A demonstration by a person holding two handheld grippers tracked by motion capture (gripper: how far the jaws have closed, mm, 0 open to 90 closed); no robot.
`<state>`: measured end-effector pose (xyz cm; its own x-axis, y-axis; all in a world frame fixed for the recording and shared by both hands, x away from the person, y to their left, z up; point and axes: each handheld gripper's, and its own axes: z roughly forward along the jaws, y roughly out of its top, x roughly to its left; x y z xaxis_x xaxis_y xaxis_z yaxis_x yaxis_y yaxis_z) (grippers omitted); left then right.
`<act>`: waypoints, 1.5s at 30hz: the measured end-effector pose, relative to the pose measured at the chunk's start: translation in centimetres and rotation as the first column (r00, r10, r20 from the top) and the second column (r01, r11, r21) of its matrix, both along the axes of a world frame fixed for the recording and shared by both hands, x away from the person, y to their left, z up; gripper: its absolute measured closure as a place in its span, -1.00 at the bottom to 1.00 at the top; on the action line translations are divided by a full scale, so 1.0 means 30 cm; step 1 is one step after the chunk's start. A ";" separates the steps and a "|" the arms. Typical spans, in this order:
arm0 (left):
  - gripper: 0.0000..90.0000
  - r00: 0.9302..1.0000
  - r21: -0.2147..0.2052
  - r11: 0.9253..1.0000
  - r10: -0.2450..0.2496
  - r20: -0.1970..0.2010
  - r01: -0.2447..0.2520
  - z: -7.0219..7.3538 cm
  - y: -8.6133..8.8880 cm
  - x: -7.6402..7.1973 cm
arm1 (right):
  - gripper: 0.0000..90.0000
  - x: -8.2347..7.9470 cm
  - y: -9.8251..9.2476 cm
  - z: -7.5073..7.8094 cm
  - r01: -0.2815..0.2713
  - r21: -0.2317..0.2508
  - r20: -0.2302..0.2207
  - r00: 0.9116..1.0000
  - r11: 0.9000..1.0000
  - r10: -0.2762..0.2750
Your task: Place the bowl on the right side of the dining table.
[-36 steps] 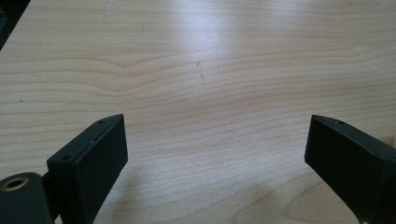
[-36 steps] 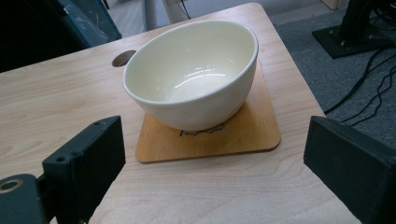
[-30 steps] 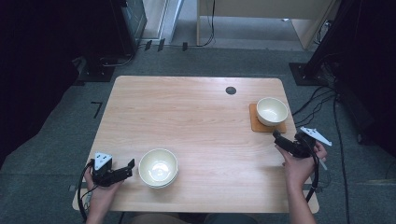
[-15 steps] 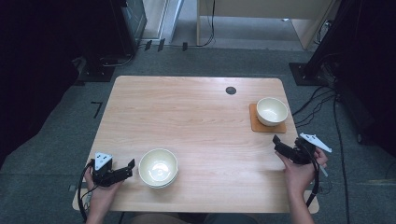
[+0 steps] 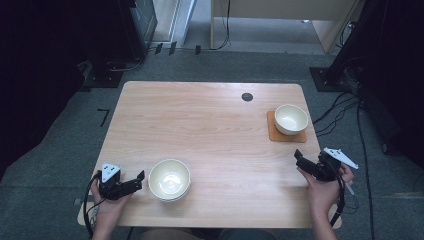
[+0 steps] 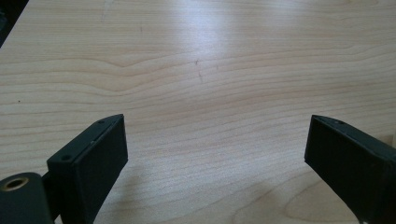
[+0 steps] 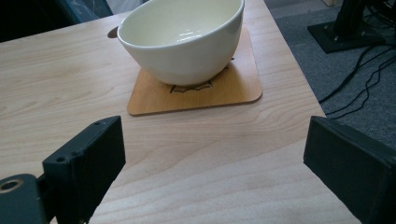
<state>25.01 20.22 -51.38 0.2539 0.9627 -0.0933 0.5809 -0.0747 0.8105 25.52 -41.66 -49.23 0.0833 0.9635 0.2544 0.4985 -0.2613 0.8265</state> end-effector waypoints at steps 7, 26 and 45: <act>-0.88 1.000 0.002 1.000 0.000 0.000 0.000 0.000 -0.001 0.000 | -0.88 -0.029 -0.007 -0.007 0.001 0.002 -0.006 1.000 1.000 -0.001; -0.88 1.000 0.002 1.000 0.000 -0.001 0.000 0.000 -0.001 -0.001 | -0.88 -0.104 -0.032 -0.032 -0.004 -0.017 -0.026 1.000 1.000 0.004; -0.88 1.000 0.001 1.000 -0.001 -0.003 0.001 0.000 0.000 -0.001 | -0.88 -0.157 -0.052 -0.061 0.001 -0.030 -0.065 0.998 1.000 -0.003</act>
